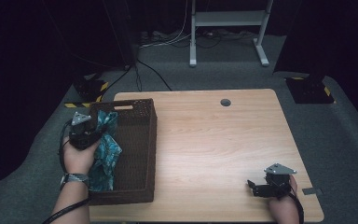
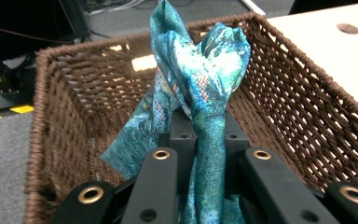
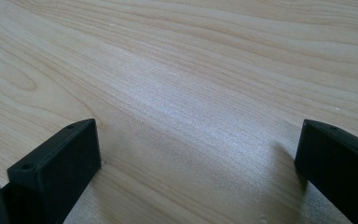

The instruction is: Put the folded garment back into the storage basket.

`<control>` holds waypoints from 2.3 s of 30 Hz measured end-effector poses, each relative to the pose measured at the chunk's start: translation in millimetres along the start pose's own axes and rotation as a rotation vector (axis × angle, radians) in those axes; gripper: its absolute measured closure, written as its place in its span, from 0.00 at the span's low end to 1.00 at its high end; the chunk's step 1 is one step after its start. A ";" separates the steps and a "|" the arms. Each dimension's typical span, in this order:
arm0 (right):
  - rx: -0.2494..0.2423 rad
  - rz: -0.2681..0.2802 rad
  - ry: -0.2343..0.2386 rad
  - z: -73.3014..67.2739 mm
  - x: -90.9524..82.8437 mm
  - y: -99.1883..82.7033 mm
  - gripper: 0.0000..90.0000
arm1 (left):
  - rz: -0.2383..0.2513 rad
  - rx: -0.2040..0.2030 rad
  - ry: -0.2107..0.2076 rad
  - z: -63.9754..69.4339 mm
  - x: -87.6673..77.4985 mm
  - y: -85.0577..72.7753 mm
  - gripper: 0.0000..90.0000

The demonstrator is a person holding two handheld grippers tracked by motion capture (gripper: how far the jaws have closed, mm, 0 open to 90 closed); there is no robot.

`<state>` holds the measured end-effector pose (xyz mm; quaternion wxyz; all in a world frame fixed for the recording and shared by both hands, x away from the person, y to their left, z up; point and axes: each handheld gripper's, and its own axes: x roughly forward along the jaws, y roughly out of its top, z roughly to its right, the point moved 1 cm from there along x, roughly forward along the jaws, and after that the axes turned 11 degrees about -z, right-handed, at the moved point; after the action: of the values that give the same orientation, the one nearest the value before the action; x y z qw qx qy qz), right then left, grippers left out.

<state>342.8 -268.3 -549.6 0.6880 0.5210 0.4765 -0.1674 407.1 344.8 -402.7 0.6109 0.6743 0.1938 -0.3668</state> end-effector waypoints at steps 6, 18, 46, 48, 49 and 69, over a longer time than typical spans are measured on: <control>-0.003 0.001 -0.002 0.6 0.8 1.2 0.00 | -0.044 0.014 0.015 12.0 10.7 3.8 0.89; -0.001 -0.001 0.001 -0.1 -0.3 -0.2 0.00 | -0.153 0.056 0.049 44.4 36.9 23.6 0.89; -0.005 -0.002 0.004 -0.8 -0.4 -0.4 0.00 | -0.300 0.127 0.033 92.2 84.7 45.9 0.53; -0.005 -0.002 0.004 -0.8 -0.5 -0.5 0.00 | -0.269 0.135 0.034 97.4 80.4 51.7 0.46; -0.006 -0.002 0.004 -0.8 -0.5 -0.5 0.00 | -0.251 0.139 0.037 99.6 78.0 54.1 0.41; -0.009 -0.001 0.004 -1.1 -0.2 -0.2 0.00 | -0.061 0.132 -0.066 128.6 36.2 75.2 0.03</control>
<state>342.1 -267.4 -549.5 0.6892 0.5181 0.4790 -0.1647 451.0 200.4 -375.9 0.5599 0.6944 0.1694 -0.4191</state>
